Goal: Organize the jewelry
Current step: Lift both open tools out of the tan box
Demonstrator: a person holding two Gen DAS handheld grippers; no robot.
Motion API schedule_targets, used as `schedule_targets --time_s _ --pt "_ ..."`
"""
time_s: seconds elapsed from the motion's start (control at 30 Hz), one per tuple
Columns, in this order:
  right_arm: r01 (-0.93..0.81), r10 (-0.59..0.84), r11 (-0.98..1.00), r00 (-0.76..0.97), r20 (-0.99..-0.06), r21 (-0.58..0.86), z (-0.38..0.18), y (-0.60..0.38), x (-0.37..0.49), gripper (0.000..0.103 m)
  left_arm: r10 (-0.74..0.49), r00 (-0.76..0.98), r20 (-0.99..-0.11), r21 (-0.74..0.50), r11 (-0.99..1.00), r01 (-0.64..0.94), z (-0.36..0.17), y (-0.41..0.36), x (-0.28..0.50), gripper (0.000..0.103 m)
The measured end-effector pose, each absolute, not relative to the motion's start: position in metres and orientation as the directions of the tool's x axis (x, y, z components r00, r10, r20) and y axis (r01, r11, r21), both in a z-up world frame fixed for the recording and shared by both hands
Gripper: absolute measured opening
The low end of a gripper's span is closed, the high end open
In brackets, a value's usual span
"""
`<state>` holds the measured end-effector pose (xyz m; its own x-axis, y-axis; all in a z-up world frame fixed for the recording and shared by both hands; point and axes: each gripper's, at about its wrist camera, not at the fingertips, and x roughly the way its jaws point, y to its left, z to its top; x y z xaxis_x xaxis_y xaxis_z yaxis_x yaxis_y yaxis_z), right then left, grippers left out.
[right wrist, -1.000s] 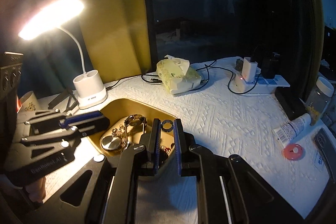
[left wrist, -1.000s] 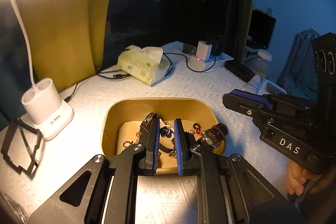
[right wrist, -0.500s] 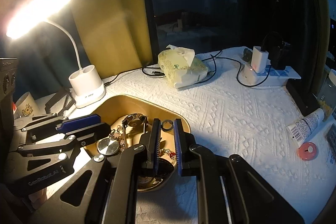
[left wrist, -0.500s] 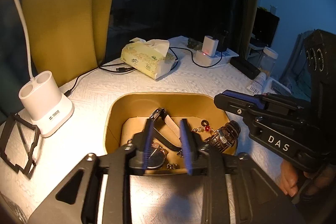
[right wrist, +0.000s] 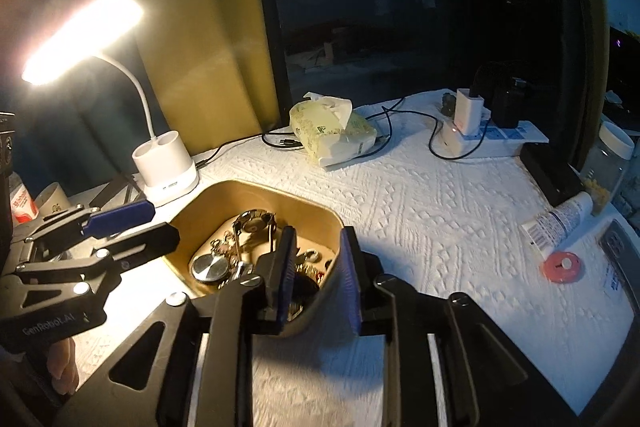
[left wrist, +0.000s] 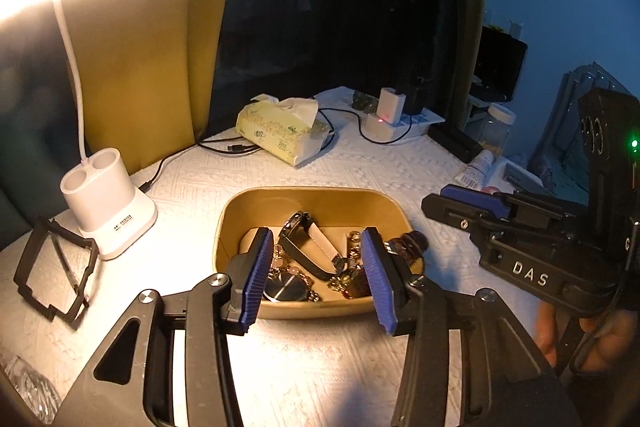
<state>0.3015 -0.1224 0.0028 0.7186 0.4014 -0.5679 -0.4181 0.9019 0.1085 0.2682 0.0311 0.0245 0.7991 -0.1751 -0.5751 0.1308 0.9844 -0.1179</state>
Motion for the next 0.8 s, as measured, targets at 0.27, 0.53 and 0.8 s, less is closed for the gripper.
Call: schedule_targets --time_s 0.27,0.53,0.8 --pt "-0.388 0.373 0.917 0.748 -0.55 0.094 0.014 -0.134 0.27 0.058 -0.188 0.82 -0.541 -0.114 0.982 0.15 0.04 0.024 0.24 0.051" --pt "-0.361 0.343 0.93 0.767 -0.542 0.077 0.019 -0.147 0.237 0.066 -0.207 0.833 -0.513 -0.128 0.978 0.164 0.047 0.02 0.21 0.056" --pt "-0.315 0.292 0.948 0.805 -0.517 0.046 0.024 -0.161 0.204 0.068 -0.209 0.85 -0.484 -0.121 0.978 0.172 0.054 0.011 0.184 0.058"
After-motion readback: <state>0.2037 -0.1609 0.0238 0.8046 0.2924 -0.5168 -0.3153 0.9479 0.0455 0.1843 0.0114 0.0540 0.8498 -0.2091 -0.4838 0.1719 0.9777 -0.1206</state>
